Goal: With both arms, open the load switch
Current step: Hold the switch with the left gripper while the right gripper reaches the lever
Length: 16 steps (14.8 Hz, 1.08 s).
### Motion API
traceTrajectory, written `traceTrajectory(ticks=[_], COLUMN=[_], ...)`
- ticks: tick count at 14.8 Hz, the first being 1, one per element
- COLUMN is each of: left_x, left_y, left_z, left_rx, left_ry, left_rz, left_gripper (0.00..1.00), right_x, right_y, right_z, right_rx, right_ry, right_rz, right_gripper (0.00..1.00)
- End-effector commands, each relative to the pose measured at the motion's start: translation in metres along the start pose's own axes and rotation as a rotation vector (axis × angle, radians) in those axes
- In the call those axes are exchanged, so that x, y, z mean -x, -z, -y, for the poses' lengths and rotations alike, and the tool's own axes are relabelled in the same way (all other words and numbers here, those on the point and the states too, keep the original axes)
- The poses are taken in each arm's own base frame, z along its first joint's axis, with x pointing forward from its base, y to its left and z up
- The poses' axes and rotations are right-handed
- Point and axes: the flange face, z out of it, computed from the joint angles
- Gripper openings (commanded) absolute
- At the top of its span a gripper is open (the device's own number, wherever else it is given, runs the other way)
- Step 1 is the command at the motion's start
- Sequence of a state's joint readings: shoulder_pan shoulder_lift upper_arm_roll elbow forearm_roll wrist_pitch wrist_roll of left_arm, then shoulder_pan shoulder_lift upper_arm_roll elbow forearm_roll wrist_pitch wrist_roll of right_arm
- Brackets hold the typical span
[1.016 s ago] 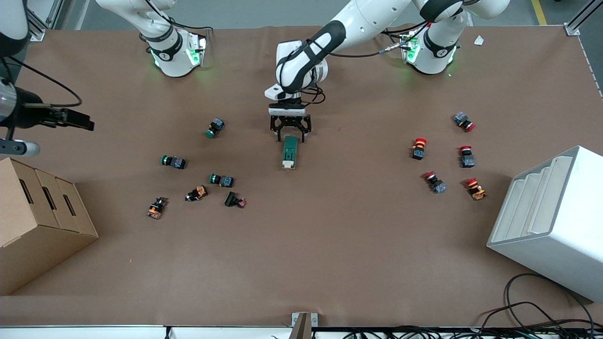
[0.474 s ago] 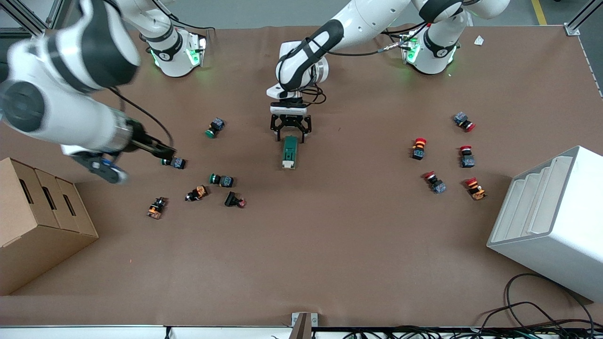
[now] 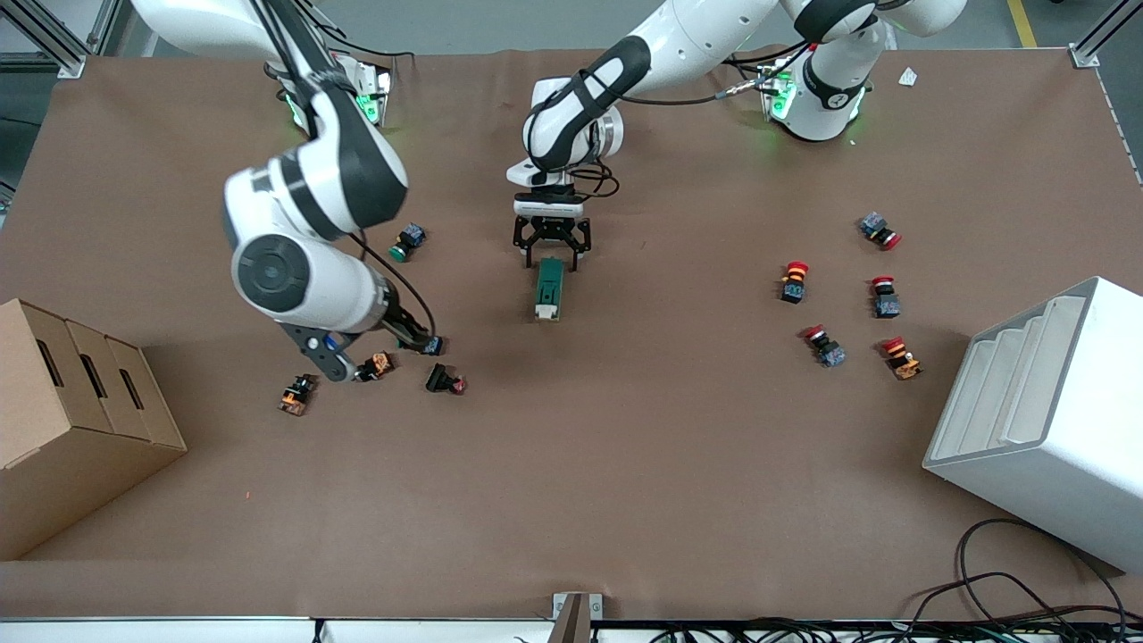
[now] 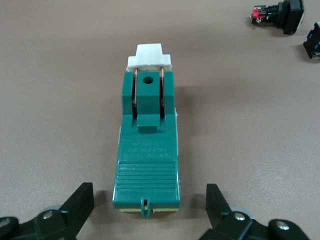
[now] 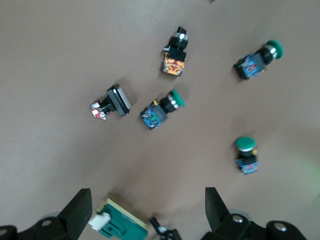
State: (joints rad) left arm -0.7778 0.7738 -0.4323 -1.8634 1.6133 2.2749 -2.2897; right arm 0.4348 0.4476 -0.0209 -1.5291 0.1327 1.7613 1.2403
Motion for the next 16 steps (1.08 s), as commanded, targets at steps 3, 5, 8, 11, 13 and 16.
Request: traceTrajectory(ticks=[3, 5, 8, 11, 13, 16], left_x=[0.015, 0.014, 0.015, 0.014, 0.015, 0.016], left_y=[0.001, 0.000, 0.001, 0.000, 0.001, 0.000], left_z=[0.008, 0.009, 0.008, 0.009, 0.008, 0.009], left_rx=[-0.001, -0.003, -0.001, -0.003, -0.001, -0.002], left_ry=[0.004, 0.004, 0.004, 0.004, 0.004, 0.004], left_rz=[0.011, 0.010, 0.011, 0.010, 0.011, 0.011], left_gripper=[0.99, 0.99, 0.99, 0.99, 0.99, 0.99], right_x=[0.044, 0.058, 0.077, 0.092, 0.108, 0.128], right_y=[-0.073, -0.100, -0.137, -0.159, -0.164, -0.168], right_z=[0.047, 0.068, 0.090, 0.095, 0.097, 0.098], right_rx=[0.007, 0.007, -0.033, -0.009, 0.004, 0.029], right_ry=[-0.278, -0.371, -0.557, -0.648, -0.673, -0.700], right_rz=[-0.023, -0.027, 0.036, 0.083, 0.120, 0.188], right_gripper=[1.00, 1.00, 1.00, 1.00, 1.00, 1.00])
